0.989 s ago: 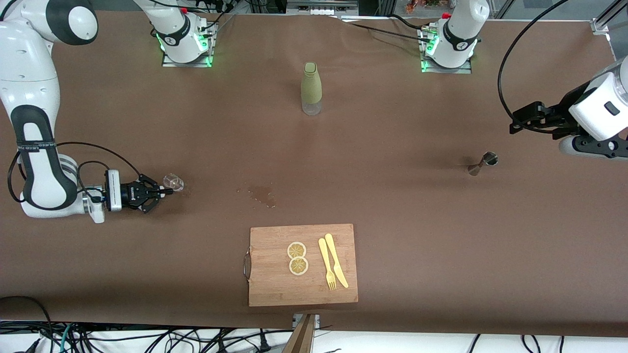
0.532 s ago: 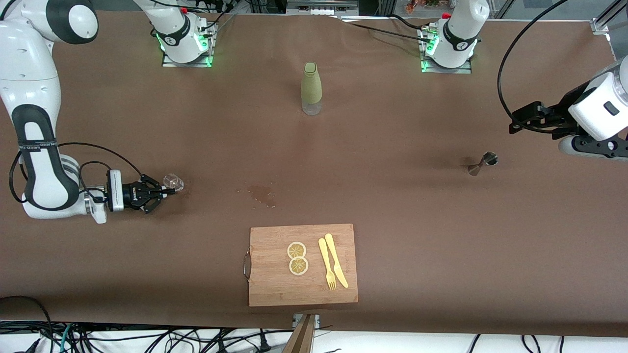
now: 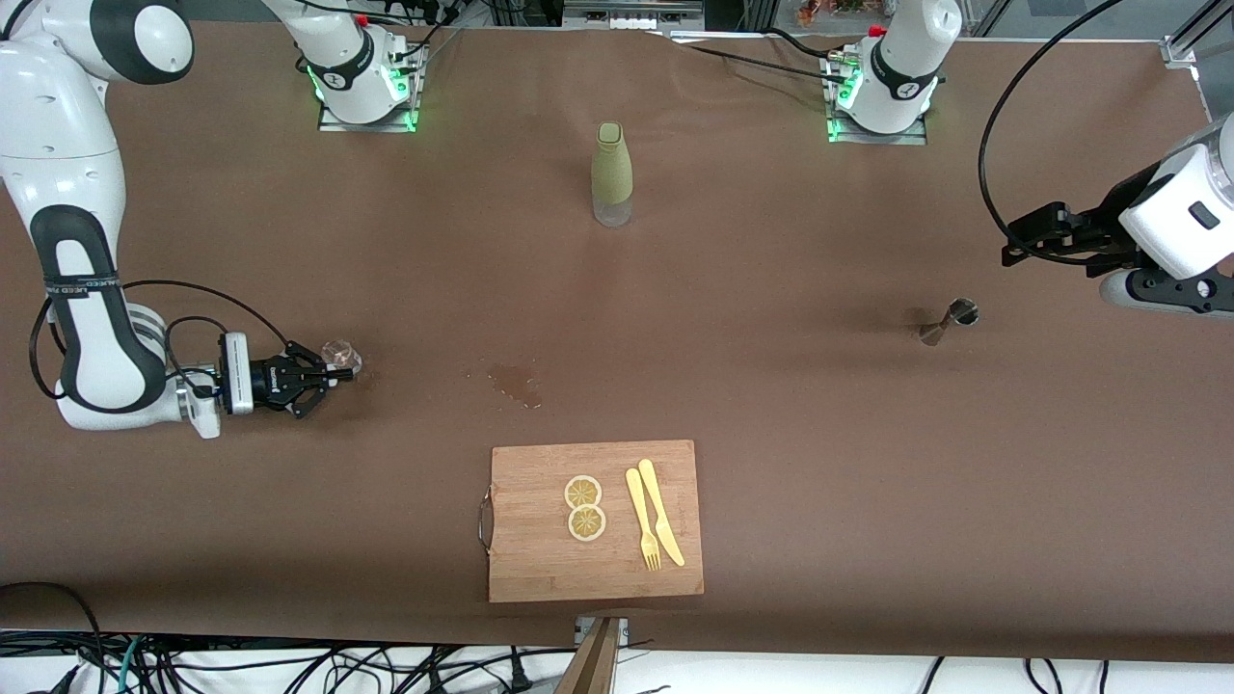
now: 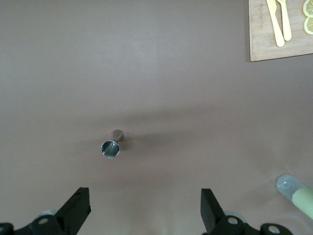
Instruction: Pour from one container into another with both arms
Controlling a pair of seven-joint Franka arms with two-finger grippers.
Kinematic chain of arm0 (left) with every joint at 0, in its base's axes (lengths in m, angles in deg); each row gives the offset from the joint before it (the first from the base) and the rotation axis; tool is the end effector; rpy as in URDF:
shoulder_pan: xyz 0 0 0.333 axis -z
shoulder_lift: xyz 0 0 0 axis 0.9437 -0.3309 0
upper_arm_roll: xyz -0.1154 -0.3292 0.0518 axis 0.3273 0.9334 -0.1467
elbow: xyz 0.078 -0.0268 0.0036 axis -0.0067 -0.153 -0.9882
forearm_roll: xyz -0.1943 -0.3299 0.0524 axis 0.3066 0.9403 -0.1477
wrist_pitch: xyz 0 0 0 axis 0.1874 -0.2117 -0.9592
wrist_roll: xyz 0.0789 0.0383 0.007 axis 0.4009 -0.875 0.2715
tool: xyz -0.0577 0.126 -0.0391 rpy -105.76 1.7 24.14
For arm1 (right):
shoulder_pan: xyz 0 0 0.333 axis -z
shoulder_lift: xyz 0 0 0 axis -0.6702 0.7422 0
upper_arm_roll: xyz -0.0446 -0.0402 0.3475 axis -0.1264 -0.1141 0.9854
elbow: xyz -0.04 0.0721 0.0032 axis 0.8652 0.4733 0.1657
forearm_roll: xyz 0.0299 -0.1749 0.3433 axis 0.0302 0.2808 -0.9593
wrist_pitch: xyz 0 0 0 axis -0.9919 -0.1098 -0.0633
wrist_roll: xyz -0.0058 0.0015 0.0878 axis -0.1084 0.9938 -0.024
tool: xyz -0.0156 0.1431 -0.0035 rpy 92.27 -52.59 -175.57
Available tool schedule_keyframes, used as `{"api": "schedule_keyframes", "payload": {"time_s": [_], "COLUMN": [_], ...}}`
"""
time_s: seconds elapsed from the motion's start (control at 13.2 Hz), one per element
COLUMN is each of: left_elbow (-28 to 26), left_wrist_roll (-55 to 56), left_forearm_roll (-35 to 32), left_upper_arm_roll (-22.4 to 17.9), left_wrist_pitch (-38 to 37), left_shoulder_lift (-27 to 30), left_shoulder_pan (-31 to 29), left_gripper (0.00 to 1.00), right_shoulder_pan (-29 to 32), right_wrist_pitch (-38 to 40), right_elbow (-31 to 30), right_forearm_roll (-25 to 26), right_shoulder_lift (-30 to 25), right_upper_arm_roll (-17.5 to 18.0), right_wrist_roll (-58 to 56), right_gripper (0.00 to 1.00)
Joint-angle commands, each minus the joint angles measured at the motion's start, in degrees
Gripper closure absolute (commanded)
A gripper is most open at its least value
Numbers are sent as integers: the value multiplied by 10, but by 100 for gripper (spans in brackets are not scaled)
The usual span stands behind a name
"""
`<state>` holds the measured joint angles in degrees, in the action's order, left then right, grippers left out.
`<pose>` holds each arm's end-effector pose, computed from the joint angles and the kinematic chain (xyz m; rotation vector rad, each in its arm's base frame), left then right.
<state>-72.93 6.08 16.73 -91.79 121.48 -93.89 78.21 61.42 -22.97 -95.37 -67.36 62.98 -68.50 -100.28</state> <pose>0.5945 -0.0526 0.6120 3.0662 -0.1142 -0.1977 0.6561 -0.0458 0.1318 -1.3786 -1.6363 -0.7018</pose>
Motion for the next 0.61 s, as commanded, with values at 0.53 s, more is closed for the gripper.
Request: {"api": "schedule_keyframes", "payload": {"time_s": [0.53], "left_elbow": [24], "left_wrist_roll": [-1], "left_forearm_roll": [-10], "left_upper_arm_roll": [2], "left_wrist_pitch": [-3], "left_shoulder_lift": [-13], "left_shoulder_pan": [-3], "left_gripper": [0], "right_shoulder_pan": [-4], "right_wrist_pitch": [-23], "right_elbow": [-37], "right_forearm_roll": [-25], "right_shoulder_lift": [-30], "right_upper_arm_roll": [6], "right_wrist_roll": [2], "right_gripper": [99]}}
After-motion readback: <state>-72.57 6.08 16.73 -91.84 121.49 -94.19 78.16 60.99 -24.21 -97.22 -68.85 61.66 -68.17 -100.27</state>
